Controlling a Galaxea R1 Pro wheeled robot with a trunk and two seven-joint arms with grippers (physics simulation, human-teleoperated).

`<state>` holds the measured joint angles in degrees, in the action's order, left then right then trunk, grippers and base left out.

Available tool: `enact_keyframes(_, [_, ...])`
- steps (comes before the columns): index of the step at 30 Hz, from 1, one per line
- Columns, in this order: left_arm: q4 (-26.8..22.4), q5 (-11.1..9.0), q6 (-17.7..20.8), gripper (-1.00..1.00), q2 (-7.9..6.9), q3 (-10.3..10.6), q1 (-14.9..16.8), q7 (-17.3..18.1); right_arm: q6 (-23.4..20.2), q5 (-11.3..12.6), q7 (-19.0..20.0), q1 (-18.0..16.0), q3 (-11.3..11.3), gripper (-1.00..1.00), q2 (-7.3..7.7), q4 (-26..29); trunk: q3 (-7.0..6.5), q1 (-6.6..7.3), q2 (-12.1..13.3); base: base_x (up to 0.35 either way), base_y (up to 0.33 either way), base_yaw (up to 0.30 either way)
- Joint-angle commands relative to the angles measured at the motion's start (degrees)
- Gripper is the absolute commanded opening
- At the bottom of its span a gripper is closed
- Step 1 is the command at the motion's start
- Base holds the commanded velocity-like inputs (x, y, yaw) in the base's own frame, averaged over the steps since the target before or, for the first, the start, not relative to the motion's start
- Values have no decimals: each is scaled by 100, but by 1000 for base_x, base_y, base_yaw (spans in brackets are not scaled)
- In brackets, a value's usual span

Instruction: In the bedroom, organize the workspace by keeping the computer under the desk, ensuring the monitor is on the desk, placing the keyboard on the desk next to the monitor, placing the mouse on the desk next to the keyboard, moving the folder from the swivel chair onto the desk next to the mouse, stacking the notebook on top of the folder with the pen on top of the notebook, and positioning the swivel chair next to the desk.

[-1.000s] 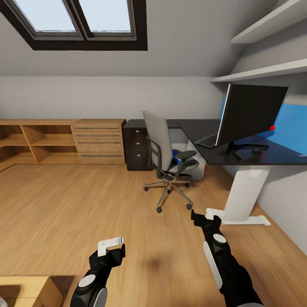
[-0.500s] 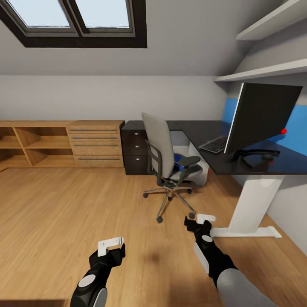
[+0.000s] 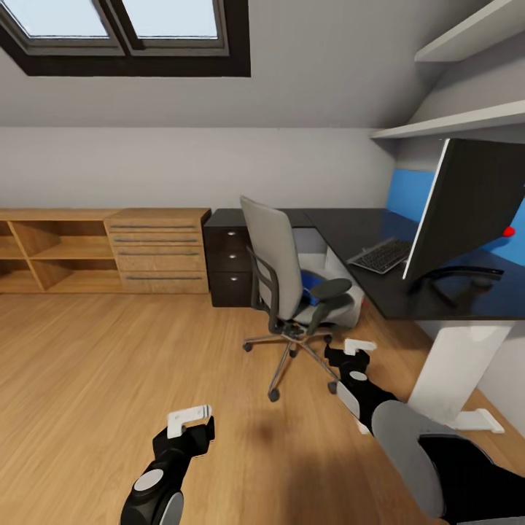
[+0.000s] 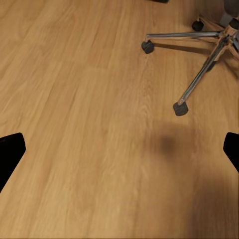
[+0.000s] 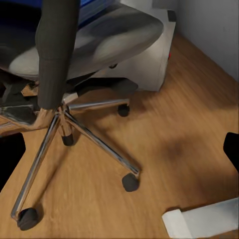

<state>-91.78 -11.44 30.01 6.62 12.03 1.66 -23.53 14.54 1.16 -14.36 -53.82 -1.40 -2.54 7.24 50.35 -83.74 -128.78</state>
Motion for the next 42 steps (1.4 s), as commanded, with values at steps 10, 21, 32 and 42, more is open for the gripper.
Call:
enact_keyframes(10, [2,-60,20,100,-2,14,1,-55,1055,32,3,-31,-7,100,81,-539,6,-2,-2,275,-123,0])
enact_keyframes(21, [2,-56,23,100,-2,19,4,-55,1248,42,-1,-24,-9,100,61,-566,6,-2,-2,180,-153,0])
enact_keyframes(32, [2,-60,29,100,-2,16,3,-55,1260,42,2,-23,-9,100,53,-575,6,-2,-2,235,-18,0])
enact_keyframes(42, [2,-60,31,100,-2,11,2,-55,1269,36,4,-23,-2,100,-49,-575,6,-2,-2,18,0,0])
